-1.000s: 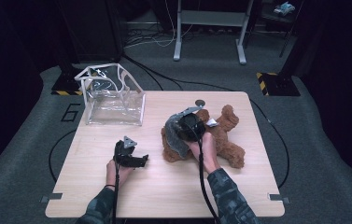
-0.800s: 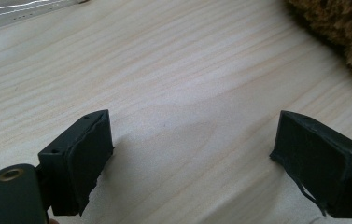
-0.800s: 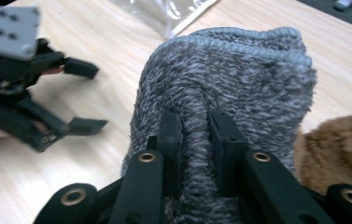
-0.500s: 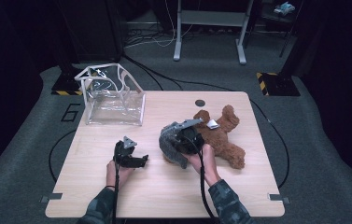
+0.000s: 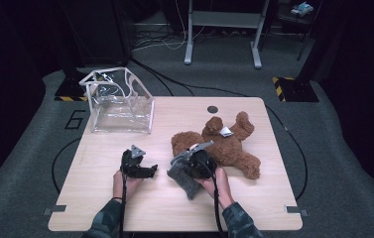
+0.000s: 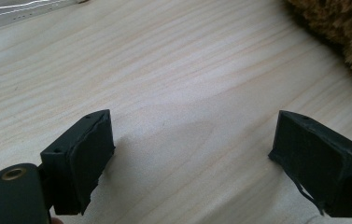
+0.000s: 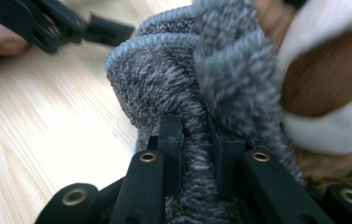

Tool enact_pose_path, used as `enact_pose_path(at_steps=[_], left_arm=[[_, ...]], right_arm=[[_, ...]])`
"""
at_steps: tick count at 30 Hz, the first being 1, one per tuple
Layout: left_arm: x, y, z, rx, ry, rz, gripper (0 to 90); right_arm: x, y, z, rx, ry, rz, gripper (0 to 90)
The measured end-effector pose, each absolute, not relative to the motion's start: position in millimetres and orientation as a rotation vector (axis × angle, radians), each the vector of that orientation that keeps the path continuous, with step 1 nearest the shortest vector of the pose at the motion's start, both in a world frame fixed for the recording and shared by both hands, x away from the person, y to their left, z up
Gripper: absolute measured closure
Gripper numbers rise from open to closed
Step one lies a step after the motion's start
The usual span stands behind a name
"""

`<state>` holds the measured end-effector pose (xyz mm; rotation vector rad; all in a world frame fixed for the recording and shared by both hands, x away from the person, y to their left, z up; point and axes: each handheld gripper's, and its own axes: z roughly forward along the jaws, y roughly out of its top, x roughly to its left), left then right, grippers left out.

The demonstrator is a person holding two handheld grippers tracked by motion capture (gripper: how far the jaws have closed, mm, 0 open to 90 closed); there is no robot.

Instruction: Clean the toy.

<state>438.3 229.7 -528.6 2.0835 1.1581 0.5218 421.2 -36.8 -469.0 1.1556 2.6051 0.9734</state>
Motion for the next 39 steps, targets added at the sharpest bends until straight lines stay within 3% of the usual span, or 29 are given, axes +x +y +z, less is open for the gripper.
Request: enact_pose_path(at_steps=[4,10,18,27,39], left_arm=[[438.3,229.5,-528.8,2.079,1.160,0.522,12.3],[438.2,228.6,-529.3,2.064,1.165,0.520,12.6],[438.1,228.8,-529.1,2.068,1.161,0.519,12.9],[438.1,228.7,-529.3,2.065,1.159,0.519,13.0],[438.0,228.8,-529.2,2.068,1.159,0.519,13.1]], right_arm=[[418.5,-38.1,-467.0,1.130,2.624,0.951,77.0],[415.0,-51.7,-414.0,1.086,2.485,1.138,77.4],[449.5,-60.5,-371.2,1.116,2.224,1.150,77.5],[471.3,-61.1,-402.5,1.260,2.205,0.961,77.7],[432.2,-70.6,-413.8,1.216,2.262,0.955,77.6]])
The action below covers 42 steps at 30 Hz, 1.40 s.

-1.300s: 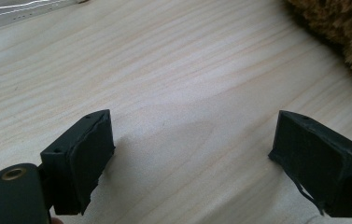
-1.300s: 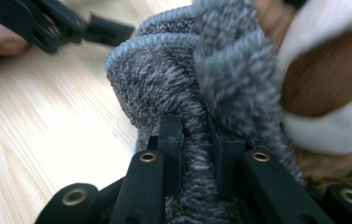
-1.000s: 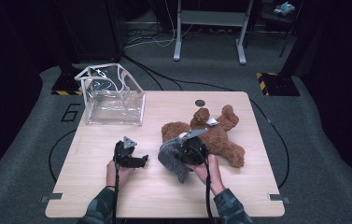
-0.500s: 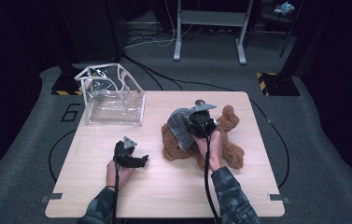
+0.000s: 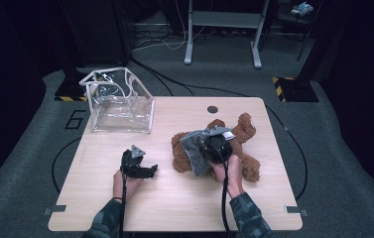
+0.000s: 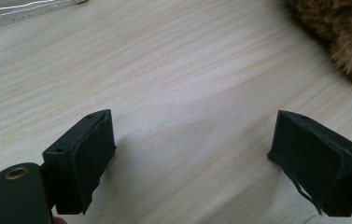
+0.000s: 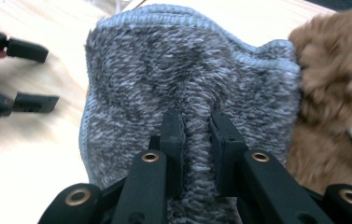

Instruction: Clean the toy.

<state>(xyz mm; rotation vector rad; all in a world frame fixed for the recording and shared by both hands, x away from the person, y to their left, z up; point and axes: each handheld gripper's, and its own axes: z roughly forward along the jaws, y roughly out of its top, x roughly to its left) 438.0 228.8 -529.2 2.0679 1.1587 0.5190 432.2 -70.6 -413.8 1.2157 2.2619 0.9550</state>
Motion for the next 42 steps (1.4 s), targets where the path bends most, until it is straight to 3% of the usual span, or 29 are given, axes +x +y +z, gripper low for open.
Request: enact_pose_path(at_steps=[15,29,33,42], left_arm=[[438.2,229.5,-528.7,2.082,1.150,0.520,13.1],[438.0,228.7,-529.2,2.066,1.159,0.520,13.1],[438.2,229.3,-528.9,2.076,1.153,0.520,13.1],[438.2,229.5,-528.7,2.082,1.150,0.520,13.1]], right_arm=[[404.7,-70.0,-443.8,1.213,2.343,0.964,77.3],[412.4,-57.9,-489.6,1.255,2.491,0.844,77.3],[410.6,-65.1,-473.3,1.249,2.494,0.896,77.3],[424.0,-80.2,-386.0,1.168,2.261,1.117,77.5]])
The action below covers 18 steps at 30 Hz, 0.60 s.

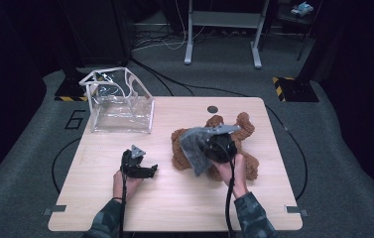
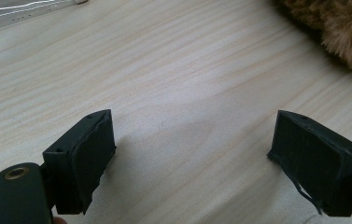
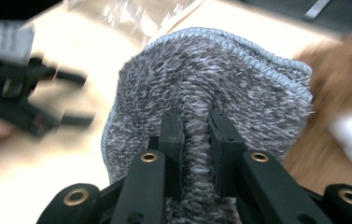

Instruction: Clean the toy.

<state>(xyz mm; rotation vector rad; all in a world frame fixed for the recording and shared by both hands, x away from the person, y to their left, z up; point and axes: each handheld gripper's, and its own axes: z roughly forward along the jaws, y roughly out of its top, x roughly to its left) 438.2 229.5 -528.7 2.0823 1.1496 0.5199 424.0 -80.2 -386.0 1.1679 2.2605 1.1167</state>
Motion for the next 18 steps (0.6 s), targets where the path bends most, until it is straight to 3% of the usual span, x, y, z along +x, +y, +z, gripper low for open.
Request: enact_pose_path(at_steps=[3,7,18], left_arm=[[438.2,229.5,-528.7,2.082,1.150,0.520,13.1],[438.1,229.5,-528.7,2.081,1.152,0.519,13.2],[438.1,228.9,-529.2,2.069,1.156,0.518,13.2]], right_arm=[[444.8,-70.0,-376.0,1.149,2.222,1.103,77.3],[461.0,-53.4,-389.1,1.180,2.259,1.037,77.2],[429.6,-57.7,-412.5,1.155,2.294,1.067,77.1]])
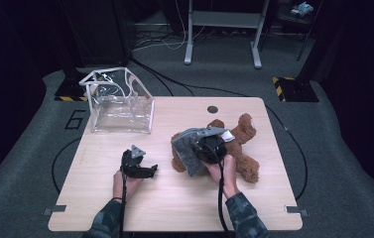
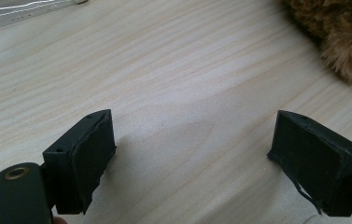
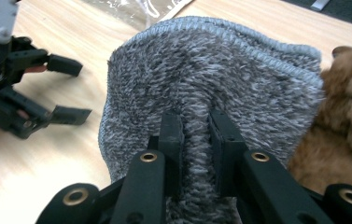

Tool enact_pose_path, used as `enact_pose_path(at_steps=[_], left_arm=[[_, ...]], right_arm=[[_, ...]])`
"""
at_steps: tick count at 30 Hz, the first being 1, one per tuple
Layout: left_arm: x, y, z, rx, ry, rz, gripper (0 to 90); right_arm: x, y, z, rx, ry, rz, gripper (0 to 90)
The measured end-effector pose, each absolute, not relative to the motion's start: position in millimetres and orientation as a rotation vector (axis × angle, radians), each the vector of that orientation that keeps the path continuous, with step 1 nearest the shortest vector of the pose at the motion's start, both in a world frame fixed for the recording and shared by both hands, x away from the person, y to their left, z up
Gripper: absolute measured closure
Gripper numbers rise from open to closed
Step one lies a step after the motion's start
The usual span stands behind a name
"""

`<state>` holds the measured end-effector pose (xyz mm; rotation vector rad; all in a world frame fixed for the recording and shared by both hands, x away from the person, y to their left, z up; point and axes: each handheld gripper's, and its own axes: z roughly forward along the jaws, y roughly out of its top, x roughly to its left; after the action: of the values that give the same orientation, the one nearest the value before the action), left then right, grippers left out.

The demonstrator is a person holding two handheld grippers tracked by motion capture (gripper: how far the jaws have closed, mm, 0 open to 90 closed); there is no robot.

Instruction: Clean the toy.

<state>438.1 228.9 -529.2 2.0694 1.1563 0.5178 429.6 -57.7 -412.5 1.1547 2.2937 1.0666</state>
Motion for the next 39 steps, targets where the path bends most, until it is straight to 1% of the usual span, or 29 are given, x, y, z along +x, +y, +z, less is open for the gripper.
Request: enact_pose_path(at_steps=[5,11,18,24,27,30,35,39], left_arm=[[438.2,229.0,-529.1,2.071,1.155,0.519,13.2],[438.1,229.2,-528.9,2.076,1.154,0.519,13.2],[438.2,229.6,-528.6,2.083,1.150,0.520,13.2],[438.2,229.1,-529.0,2.074,1.154,0.521,13.2],[438.2,229.4,-528.7,2.082,1.149,0.522,13.1],[438.3,229.5,-528.6,2.082,1.150,0.521,13.2],[439.4,230.1,-528.1,2.080,1.151,0.517,13.4],[439.9,229.7,-519.4,2.006,1.172,0.513,14.0]], right_arm=[[415.7,-61.4,-423.7,1.164,2.309,1.075,77.2],[408.1,-64.6,-441.3,1.177,2.348,1.072,77.4],[406.3,-62.9,-465.4,1.236,2.406,1.019,77.5],[413.2,-61.0,-489.7,1.268,2.480,0.957,77.4],[413.3,-63.3,-486.5,1.271,2.484,0.972,77.3],[411.5,-68.9,-475.6,1.266,2.470,1.006,77.2],[410.6,-87.6,-448.2,1.262,2.393,1.124,77.1],[409.6,-104.3,-424.1,1.273,2.317,1.168,77.1]])
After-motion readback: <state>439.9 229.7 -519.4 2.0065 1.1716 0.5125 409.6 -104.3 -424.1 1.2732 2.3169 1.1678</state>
